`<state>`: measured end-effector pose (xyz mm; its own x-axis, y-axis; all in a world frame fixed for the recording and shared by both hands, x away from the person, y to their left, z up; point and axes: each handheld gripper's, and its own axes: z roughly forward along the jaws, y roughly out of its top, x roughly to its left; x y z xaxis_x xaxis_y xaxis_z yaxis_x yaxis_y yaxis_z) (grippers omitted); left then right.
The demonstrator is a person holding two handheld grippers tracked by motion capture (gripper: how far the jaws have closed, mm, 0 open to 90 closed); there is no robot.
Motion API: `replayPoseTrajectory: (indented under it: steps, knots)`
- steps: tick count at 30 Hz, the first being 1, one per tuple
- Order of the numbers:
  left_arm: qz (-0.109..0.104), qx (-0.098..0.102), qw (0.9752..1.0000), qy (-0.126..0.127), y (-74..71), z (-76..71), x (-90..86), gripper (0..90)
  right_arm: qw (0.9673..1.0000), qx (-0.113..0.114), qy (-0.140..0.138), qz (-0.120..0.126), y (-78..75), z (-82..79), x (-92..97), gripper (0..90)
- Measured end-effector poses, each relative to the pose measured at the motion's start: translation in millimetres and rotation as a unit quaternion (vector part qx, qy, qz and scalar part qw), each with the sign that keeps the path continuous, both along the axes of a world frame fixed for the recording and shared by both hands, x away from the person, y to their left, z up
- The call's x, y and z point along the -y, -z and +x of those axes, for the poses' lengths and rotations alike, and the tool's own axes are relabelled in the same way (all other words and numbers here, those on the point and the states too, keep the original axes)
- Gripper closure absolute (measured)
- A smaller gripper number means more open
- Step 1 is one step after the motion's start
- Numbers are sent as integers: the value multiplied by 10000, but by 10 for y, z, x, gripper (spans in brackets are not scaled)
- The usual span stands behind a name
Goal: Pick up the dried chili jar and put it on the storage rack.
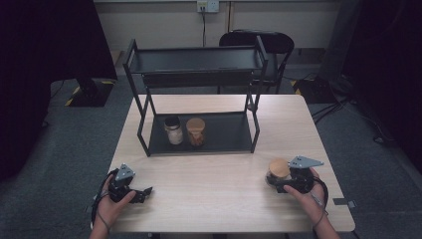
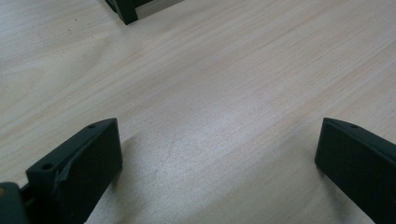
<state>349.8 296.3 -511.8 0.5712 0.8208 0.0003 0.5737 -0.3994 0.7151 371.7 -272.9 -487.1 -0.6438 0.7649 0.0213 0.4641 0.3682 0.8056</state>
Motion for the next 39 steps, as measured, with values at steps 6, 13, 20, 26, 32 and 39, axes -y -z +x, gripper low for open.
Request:
replayPoseTrajectory:
  steps: [6,13,20,26,32,39]
  knots:
    - [-1,0,10000,2,0,0,-1,2,9999,-56,-53,-105,33,10,-24,144]
    - [-2,2,10000,2,0,0,-1,2,9998,-54,-71,-201,63,22,-46,204]
    - [-2,1,10000,3,0,0,-1,2,9998,-29,-102,-161,61,28,-45,248]
    - [-3,1,10000,3,0,0,-1,2,9998,-17,-98,-147,64,34,-43,251]
    - [-1,0,10000,4,0,0,-1,2,9999,5,-81,-146,65,38,-42,252]
    - [0,0,10000,5,0,0,-1,2,9997,84,-107,-219,33,40,-69,253]
